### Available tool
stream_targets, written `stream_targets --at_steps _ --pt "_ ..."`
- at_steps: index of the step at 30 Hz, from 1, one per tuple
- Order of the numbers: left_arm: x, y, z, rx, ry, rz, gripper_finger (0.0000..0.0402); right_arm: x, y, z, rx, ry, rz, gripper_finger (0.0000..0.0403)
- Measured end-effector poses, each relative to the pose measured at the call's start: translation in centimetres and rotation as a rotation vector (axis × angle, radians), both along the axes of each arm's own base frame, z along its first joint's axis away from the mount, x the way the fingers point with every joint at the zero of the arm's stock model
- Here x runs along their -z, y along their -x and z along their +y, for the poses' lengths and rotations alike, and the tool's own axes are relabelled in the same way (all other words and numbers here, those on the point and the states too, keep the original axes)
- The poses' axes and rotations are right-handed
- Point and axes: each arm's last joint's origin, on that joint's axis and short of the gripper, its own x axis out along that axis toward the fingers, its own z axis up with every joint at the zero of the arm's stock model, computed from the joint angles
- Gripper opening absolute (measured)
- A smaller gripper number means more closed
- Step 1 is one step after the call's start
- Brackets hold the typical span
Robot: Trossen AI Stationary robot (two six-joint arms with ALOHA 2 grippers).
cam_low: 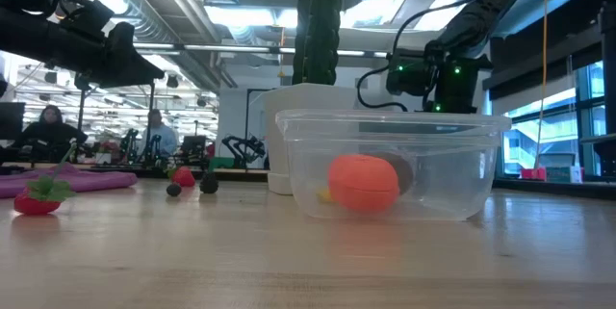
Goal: Pick and placing Produce into tupperware
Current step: Put the blackberry into the transparent bin
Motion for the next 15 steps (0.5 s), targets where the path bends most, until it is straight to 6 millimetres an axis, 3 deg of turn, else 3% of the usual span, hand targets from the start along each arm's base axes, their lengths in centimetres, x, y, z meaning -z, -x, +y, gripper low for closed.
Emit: stream_targets --at_steps 9,15 --pt "0.01 0.00 0.00 0.000 0.000 0.000 0.0176 0.00 0.00 0.02 -0.021 -0.004 0.003 0.0114" --pt "0.01 0.00 0.00 0.000 0.000 0.000 0.0176 -0.55 -0.11 0.39 -0.089 -0.074 -0.021 0.0107"
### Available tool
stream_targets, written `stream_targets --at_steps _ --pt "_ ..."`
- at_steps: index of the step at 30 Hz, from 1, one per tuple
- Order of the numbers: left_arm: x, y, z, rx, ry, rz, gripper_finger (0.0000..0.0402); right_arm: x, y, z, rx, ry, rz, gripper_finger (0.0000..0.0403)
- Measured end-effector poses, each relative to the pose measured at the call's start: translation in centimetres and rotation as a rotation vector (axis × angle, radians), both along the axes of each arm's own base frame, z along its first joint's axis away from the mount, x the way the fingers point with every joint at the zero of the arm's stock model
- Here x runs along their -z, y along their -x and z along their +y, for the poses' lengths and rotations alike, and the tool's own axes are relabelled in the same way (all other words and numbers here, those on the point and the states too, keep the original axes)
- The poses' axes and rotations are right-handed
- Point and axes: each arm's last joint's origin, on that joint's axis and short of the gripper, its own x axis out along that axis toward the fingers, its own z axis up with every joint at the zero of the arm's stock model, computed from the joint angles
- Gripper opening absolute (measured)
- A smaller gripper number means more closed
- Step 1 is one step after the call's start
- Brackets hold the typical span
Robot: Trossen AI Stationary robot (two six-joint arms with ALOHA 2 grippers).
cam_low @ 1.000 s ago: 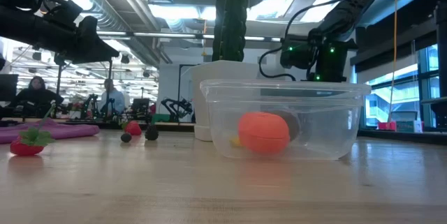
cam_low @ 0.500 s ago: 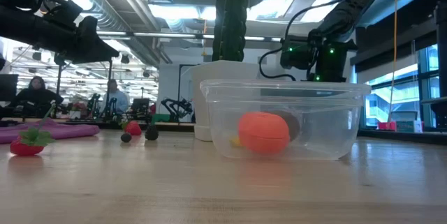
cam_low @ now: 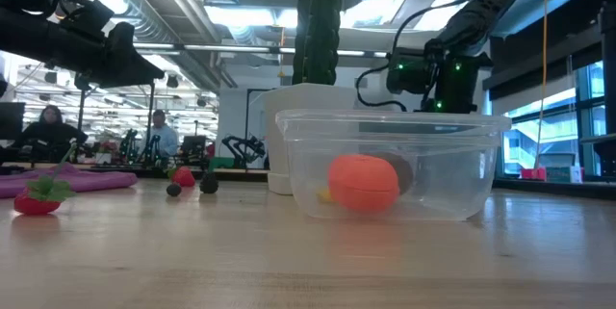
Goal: Pick and placing Produce into tupperware
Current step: Put the blackberry into the transparent bin
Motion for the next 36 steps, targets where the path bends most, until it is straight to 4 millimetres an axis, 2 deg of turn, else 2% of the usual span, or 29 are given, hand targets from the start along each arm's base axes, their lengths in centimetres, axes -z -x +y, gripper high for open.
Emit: stream_targets --at_steps 4,7,12,18,21,25,36 --pt "0.0 0.0 0.0 0.000 0.000 0.000 0.0176 -2.8 -0.9 0.9 -0.090 -0.047 -0.117 0.0101" --pt "0.0 0.0 0.0 -0.001 0.000 0.000 0.0176 -5.3 -1.1 2.4 -0.171 -0.056 -0.173 0.0087" --pt "0.0 0.0 0.0 0.000 0.000 0.000 0.0176 -10.1 -1.7 5.8 -0.314 -0.043 -0.274 0.0078" --pt "0.0 0.0 0.0 0.000 0.000 0.000 0.0176 -14.5 -2.9 11.0 -0.511 -0.020 -0.410 0.0057" --pt "0.0 0.0 0.0 0.000 0.000 0.000 0.0176 -15.2 -3.6 13.3 -0.574 0.004 -0.414 0.0031" --pt "0.0 0.0 0.0 -0.001 0.000 0.000 0.0176 -14.8 -3.9 15.0 -0.577 0.048 -0.385 0.0005" --pt "0.0 0.0 0.0 -0.001 0.000 0.000 0.0176 -14.7 -3.9 15.4 -0.564 0.047 -0.384 0.0049"
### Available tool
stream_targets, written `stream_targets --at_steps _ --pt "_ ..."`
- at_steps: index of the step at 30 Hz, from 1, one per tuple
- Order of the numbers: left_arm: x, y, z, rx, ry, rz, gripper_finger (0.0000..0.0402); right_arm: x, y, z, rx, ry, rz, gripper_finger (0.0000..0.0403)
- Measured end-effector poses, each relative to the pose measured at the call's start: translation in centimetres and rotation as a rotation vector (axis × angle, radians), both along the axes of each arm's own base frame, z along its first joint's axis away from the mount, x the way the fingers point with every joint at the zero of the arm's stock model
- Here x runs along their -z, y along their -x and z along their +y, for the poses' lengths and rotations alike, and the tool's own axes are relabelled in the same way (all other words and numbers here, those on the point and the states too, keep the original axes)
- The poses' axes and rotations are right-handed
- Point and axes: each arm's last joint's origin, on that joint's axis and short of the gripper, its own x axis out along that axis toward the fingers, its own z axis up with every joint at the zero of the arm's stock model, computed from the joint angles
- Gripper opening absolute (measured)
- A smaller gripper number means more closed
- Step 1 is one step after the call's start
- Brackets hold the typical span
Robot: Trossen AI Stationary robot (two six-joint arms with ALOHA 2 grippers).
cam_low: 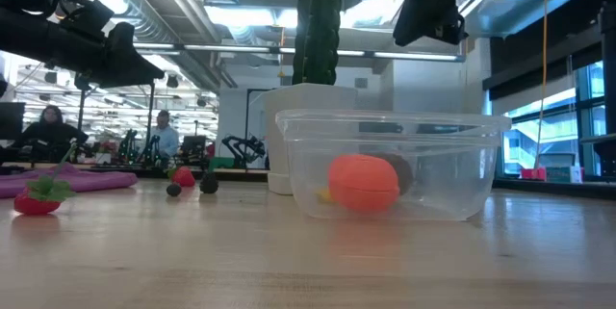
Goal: Pick and placing Produce into tupperware
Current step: Put the blackberry into the transparent bin
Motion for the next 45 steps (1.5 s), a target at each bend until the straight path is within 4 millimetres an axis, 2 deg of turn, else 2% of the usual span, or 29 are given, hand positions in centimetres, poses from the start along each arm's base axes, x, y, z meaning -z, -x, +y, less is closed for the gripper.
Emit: stream_targets --at_steps 8,11,14,17,23,27,32,38,45 --pt "0.0 0.0 0.0 0.000 0.000 0.000 0.0176 0.1 0.1 0.0 -0.047 0.026 0.008 0.0053" --pt "0.0 0.0 0.0 0.000 0.000 0.000 0.0176 0.4 0.5 -0.5 -0.047 0.030 0.065 0.0071" --pt "0.0 0.0 0.0 0.000 0.000 0.000 0.0176 0.7 0.9 -1.3 -0.017 0.032 0.126 0.0110" --pt "0.0 0.0 0.0 0.001 0.000 0.000 0.0176 0.7 1.0 -2.1 -0.013 0.047 0.145 0.0166" --pt "0.0 0.0 0.0 0.000 0.000 0.000 0.0176 0.7 1.0 -3.0 -0.154 0.152 0.140 0.0286" --pt "0.0 0.0 0.0 0.000 0.000 0.000 0.0176 0.7 0.9 -3.0 -0.176 0.168 0.131 0.0330" --pt "0.0 0.0 0.0 0.000 0.000 0.000 0.0176 0.6 0.8 -3.1 -0.163 0.180 0.123 0.0343" --pt "0.0 0.0 0.0 0.000 0.000 0.000 0.0176 0.2 0.2 -3.3 -0.190 0.319 0.058 0.0338" --pt "0.0 0.0 0.0 0.000 0.000 0.000 0.0176 -0.4 -0.5 -5.0 -0.212 0.392 -0.027 0.0338"
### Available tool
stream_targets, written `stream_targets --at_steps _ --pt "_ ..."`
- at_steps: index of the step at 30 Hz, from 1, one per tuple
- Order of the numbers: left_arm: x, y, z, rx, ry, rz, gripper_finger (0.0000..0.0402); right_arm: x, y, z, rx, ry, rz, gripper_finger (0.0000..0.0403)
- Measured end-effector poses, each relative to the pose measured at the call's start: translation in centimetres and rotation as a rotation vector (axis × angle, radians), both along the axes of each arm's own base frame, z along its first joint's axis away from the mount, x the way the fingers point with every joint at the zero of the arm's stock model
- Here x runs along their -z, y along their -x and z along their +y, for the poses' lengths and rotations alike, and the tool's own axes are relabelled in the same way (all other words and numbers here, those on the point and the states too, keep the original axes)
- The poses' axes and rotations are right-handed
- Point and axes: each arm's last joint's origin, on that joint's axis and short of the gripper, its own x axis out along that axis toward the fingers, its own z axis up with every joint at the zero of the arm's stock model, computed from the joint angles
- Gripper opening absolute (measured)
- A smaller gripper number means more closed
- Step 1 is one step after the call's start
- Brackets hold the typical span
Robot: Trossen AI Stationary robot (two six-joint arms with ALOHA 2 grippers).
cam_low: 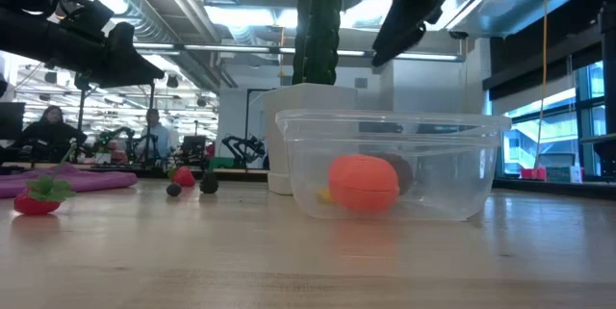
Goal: Pick and placing Produce into tupperware
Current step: Put the blackberry into the transparent bin
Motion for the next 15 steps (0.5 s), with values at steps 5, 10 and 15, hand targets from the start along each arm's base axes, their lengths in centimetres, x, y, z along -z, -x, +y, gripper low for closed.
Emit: stream_targets --at_steps 5,10,15 --pt "0.0 0.0 0.0 0.000 0.000 0.001 0.0176 0.7 0.5 -1.0 0.016 0.014 0.012 0.0337" --pt "0.0 0.0 0.0 0.000 0.000 0.000 0.0176 1.4 2.0 -1.5 0.042 0.011 -0.061 0.0337" --pt "0.0 0.0 0.0 0.000 0.000 0.000 0.0176 2.5 4.0 -1.8 0.068 0.011 -0.192 0.0337"
